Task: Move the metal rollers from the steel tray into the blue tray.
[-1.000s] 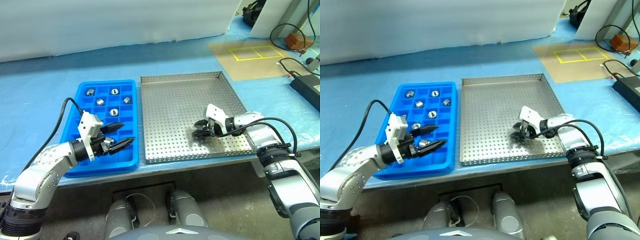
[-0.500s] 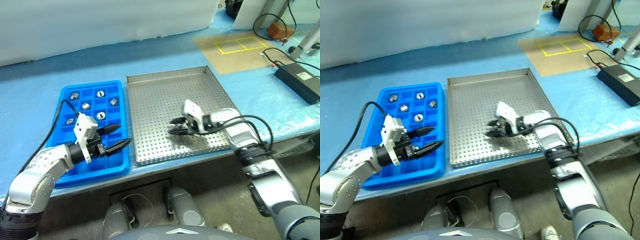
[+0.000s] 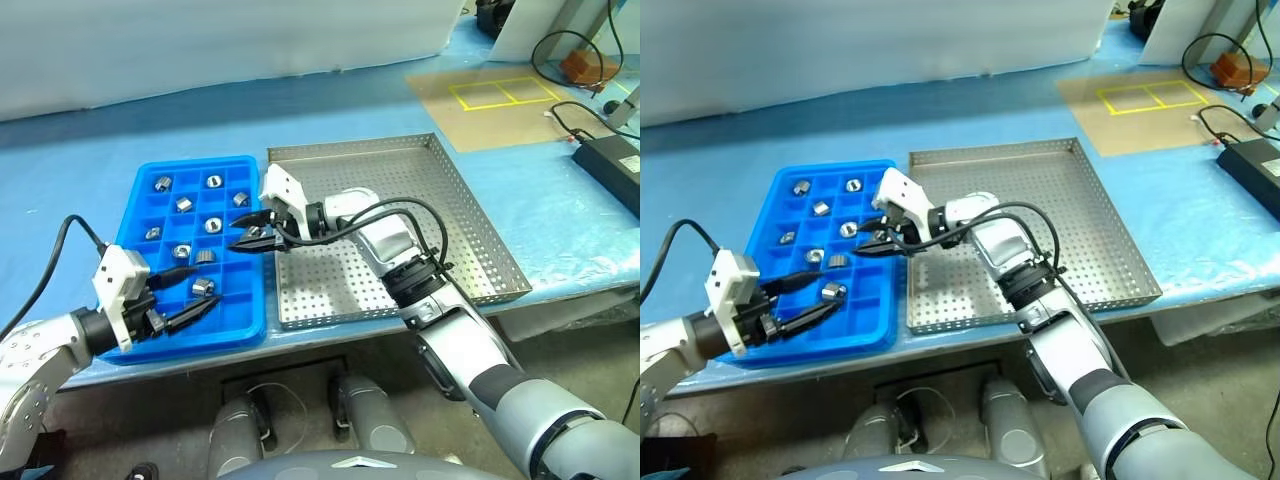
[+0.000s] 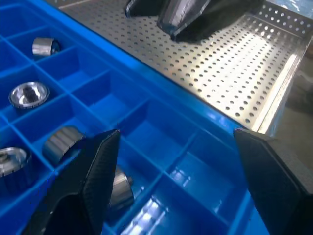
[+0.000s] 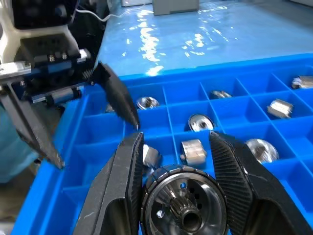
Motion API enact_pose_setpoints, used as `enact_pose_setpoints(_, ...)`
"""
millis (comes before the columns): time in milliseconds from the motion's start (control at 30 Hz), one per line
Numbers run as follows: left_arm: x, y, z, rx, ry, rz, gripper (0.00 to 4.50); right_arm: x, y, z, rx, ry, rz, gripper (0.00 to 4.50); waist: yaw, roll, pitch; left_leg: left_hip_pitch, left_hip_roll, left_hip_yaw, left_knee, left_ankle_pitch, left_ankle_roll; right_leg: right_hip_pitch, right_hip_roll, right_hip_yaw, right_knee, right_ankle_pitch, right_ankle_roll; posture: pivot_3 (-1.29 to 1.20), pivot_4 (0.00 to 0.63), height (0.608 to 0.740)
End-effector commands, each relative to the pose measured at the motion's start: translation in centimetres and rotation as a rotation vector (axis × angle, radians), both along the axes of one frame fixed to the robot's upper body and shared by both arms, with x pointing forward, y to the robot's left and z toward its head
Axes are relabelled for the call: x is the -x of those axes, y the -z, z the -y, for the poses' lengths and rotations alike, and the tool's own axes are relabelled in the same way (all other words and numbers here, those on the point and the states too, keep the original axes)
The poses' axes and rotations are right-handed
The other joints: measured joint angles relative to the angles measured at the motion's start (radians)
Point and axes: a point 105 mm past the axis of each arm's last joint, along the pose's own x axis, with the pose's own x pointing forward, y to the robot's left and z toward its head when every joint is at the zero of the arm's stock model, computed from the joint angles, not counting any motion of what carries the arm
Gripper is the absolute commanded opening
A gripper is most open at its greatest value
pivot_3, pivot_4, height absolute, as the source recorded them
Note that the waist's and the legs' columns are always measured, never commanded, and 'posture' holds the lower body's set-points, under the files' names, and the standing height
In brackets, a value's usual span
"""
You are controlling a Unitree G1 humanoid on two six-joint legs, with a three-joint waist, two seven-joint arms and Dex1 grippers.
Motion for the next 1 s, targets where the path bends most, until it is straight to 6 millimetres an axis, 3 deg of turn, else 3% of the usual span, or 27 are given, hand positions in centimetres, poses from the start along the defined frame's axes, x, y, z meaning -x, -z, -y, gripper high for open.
enact_pose_setpoints(33, 0.5, -1.2, -0.1, -0.018, -0.004, 0.049, 3.92, 1.7, -1.5, -2.4, -0.014, -0.095, -0.022, 1.72, 0.012, 0.000, 0.000, 0.001, 0.000, 0.000, -0.001, 0.001, -0.001, -0.001, 0.000, 0.000, 0.001, 0.000, 0.000, -0.36, 0.150, 0.740)
enact_pose_setpoints(167, 0.8, -1.4, 0.2, -0.006, -0.022, 0.057, 3.92, 2.8, 0.6, -3.0, 0.097, -0.126, -0.131, 1.72, 0.045, 0.001, 0.000, 0.003, 0.001, 0.000, -0.004, 0.003, -0.005, -0.002, 0.001, 0.001, 0.003, -0.001, -0.001, -0.34, 0.150, 0.740)
enact_pose_setpoints(400, 1.3, -1.1, 0.8, 0.007, -0.039, 0.054, 3.92, 1.5, 4.6, -2.6, 0.235, -0.013, -0.121, 1.72, 0.099, 0.001, 0.000, 0.003, 0.001, 0.001, -0.006, 0.004, -0.007, -0.004, 0.002, 0.002, 0.003, -0.001, -0.001, -0.32, 0.150, 0.740)
enact_pose_setpoints(567, 1.2, -1.4, 1.0, 0.011, -0.036, 0.063, 3.92, 1.2, 4.0, -2.3, 0.222, -0.001, -0.124, 1.72, 0.108, 0.001, 0.000, 0.003, 0.001, 0.002, -0.007, 0.004, -0.007, -0.005, 0.002, 0.003, 0.003, -0.001, -0.001, -0.33, 0.150, 0.740)
enact_pose_setpoints(833, 0.8, -1.4, 0.9, 0.009, -0.027, 0.060, 3.92, 3.1, 3.6, 0.5, 0.260, -0.079, -0.374, 1.72, 0.112, 0.001, 0.000, 0.003, 0.001, 0.002, -0.007, 0.004, -0.008, -0.004, 0.002, 0.004, 0.003, -0.001, -0.001, -0.35, 0.150, 0.740)
enact_pose_setpoints(1000, 0.7, -1.4, 0.9, 0.010, -0.022, 0.057, 3.92, 3.8, 3.8, 0.3, 0.277, -0.081, -0.423, 1.72, 0.111, 0.001, 0.000, 0.004, 0.002, 0.002, -0.007, 0.005, -0.009, -0.004, 0.003, 0.004, 0.003, -0.001, -0.001, -0.36, 0.150, 0.740)
